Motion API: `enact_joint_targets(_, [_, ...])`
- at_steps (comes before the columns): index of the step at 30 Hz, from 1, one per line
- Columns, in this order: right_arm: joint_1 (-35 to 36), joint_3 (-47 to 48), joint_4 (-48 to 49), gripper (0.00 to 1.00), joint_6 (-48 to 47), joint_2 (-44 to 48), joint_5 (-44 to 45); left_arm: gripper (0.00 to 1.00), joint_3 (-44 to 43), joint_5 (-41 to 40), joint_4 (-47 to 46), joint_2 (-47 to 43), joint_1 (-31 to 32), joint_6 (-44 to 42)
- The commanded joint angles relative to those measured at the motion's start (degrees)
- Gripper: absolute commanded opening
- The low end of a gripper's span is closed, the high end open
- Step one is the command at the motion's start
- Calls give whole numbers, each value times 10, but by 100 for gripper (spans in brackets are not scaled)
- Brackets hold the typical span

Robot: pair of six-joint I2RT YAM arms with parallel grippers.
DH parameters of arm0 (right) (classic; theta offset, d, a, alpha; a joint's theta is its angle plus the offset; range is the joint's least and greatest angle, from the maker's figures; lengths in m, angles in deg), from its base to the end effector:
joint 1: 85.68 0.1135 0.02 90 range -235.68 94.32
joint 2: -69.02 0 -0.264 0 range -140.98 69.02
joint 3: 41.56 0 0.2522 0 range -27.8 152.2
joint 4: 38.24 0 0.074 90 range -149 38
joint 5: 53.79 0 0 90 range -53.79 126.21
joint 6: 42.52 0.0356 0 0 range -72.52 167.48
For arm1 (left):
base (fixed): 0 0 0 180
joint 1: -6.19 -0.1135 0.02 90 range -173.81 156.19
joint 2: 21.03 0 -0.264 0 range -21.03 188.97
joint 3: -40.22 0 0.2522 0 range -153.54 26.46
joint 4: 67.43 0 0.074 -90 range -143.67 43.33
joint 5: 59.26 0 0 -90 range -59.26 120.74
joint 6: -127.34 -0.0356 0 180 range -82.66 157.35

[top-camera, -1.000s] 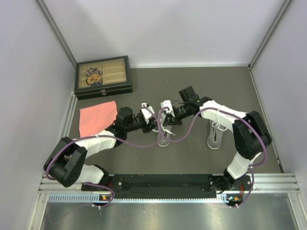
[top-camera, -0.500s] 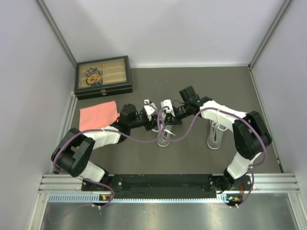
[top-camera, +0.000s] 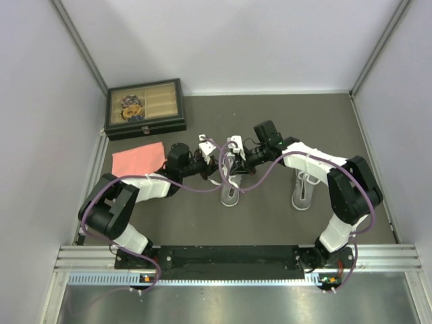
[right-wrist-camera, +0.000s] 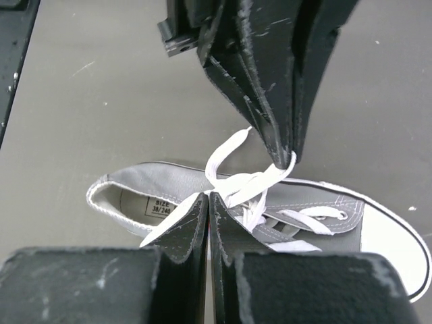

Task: Tie the shoes

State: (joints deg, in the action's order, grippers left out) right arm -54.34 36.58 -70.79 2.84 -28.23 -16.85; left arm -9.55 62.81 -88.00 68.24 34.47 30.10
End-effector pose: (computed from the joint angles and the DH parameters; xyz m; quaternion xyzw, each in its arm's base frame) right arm 0.2848 0.2068 0.2180 -0.6358 0.5757 0.3850 0.3407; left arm 0.2638 -0.1634 0.1833 0.3915 0.6959 -0.3230 0.5082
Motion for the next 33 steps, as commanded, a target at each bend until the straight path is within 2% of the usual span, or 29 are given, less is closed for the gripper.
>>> enact_joint_targets(1, [-8,-11,42,0,68,13,-3,6,-20,6,-31,5,-2,13])
enact_joint_targets(4, [-11,-15,57,0,114,15,9,8,-16,0,-26,4,-4,18])
enact_joint_targets(7, [-15,-20,88,0,183,15,21,23,-13,-4,-27,-9,-15,33])
enact_joint_targets(8, [-16,-22,97,0,205,16,28,31,-10,-3,-28,-14,-17,42])
enact_joint_targets(11, [-17,-31,125,0,277,20,35,47,3,-3,-17,-60,-28,41])
enact_joint_targets(12, [-17,-35,139,0,302,22,35,48,15,-4,-12,-72,-29,36])
enact_joint_targets(15, [-17,-47,156,0,337,28,38,49,36,26,9,-117,-30,14])
enact_joint_targets(19, [-18,-61,183,0,363,31,44,45,47,99,22,-130,-23,7])
enact_joint_targets(30, [-29,-66,239,0,463,28,66,45,45,98,-55,-69,5,55])
enact_joint_targets(33, [-29,-65,239,0,468,25,66,42,41,91,-62,-56,9,58])
